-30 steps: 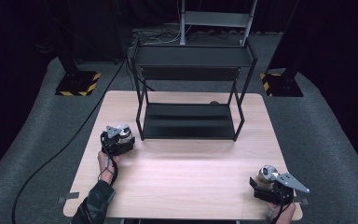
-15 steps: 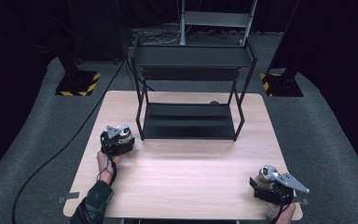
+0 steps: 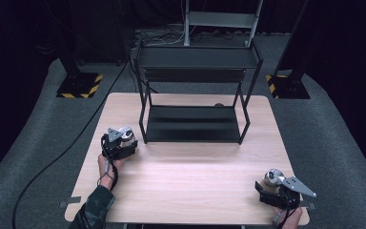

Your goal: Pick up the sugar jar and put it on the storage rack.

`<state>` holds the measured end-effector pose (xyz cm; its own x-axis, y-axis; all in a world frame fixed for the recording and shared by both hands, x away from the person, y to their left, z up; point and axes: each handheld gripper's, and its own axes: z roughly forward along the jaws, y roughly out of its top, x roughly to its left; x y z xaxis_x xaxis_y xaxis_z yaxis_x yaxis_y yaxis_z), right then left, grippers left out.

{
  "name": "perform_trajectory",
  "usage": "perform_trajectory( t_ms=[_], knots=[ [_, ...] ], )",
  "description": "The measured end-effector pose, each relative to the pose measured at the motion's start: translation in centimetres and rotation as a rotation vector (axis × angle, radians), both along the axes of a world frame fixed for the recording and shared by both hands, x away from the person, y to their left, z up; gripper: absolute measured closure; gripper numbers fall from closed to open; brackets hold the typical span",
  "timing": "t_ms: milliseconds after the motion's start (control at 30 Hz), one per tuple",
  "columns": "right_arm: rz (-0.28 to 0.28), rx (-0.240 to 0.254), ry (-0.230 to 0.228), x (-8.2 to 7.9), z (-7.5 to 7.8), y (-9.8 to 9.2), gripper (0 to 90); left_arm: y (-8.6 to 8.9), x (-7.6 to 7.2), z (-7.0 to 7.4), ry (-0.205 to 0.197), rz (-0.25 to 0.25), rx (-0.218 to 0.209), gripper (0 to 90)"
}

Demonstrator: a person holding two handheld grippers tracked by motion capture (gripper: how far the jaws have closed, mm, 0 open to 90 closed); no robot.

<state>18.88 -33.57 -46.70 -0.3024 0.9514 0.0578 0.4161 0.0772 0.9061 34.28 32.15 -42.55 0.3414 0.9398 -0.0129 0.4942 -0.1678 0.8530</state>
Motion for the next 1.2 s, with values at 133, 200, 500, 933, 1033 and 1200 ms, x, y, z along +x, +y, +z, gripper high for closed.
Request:
perform_trajectory(
  t_ms=[133, 200, 500, 933, 1033, 1200],
  knots=[
    [-0.001, 0.001, 0.001, 0.0, 0.0, 0.0, 0.5, 0.0, -0.2, 0.2, 0.003, -0.008, -0.001, 30.1],
    [0.0, 0.0, 0.003, 0.0, 0.0, 0.0, 0.5, -0.1, -0.3, 0.4, 0.001, -0.014, 0.001, 30.1],
    [0.001, 0.003, 0.004, 0.1, 0.0, -0.1, 0.6, -0.5, -0.8, 0.8, -0.004, -0.042, 0.003, 30.1],
    [0.002, 0.003, 0.005, 0.1, 0.0, -0.1, 0.7, -1.5, -0.7, 1.1, 0.006, -0.096, 0.014, 30.1],
    [0.002, 0.004, 0.005, 0.1, 0.0, -0.1, 0.7, -1.6, -0.7, 1.2, 0.008, -0.109, 0.016, 30.1],
    [0.0, 0.007, 0.004, 0.1, 0.0, -0.1, 0.7, -1.9, -0.7, 1.3, 0.006, -0.125, 0.014, 30.1]
  ],
)
